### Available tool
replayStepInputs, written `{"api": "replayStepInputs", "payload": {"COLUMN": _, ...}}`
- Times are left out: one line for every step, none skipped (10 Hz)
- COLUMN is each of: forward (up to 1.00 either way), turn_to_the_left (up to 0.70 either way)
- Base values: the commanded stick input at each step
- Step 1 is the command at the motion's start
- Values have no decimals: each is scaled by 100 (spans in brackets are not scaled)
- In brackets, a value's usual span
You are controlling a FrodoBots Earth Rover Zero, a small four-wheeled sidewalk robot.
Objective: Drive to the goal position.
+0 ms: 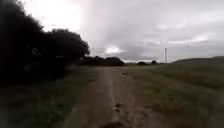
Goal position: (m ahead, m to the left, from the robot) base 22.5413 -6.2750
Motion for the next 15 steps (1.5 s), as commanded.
{"api": "replayStepInputs", "payload": {"forward": 31, "turn_to_the_left": 0}}
{"api": "replayStepInputs", "payload": {"forward": 30, "turn_to_the_left": 0}}
{"api": "replayStepInputs", "payload": {"forward": 30, "turn_to_the_left": 0}}
{"api": "replayStepInputs", "payload": {"forward": 30, "turn_to_the_left": 0}}
{"api": "replayStepInputs", "payload": {"forward": 30, "turn_to_the_left": 0}}
{"api": "replayStepInputs", "payload": {"forward": 30, "turn_to_the_left": 0}}
{"api": "replayStepInputs", "payload": {"forward": 30, "turn_to_the_left": 0}}
{"api": "replayStepInputs", "payload": {"forward": 30, "turn_to_the_left": 0}}
{"api": "replayStepInputs", "payload": {"forward": 30, "turn_to_the_left": 0}}
{"api": "replayStepInputs", "payload": {"forward": 30, "turn_to_the_left": 0}}
{"api": "replayStepInputs", "payload": {"forward": 30, "turn_to_the_left": 0}}
{"api": "replayStepInputs", "payload": {"forward": 30, "turn_to_the_left": 0}}
{"api": "replayStepInputs", "payload": {"forward": 38, "turn_to_the_left": 0}}
{"api": "replayStepInputs", "payload": {"forward": 47, "turn_to_the_left": 0}}
{"api": "replayStepInputs", "payload": {"forward": 56, "turn_to_the_left": 0}}
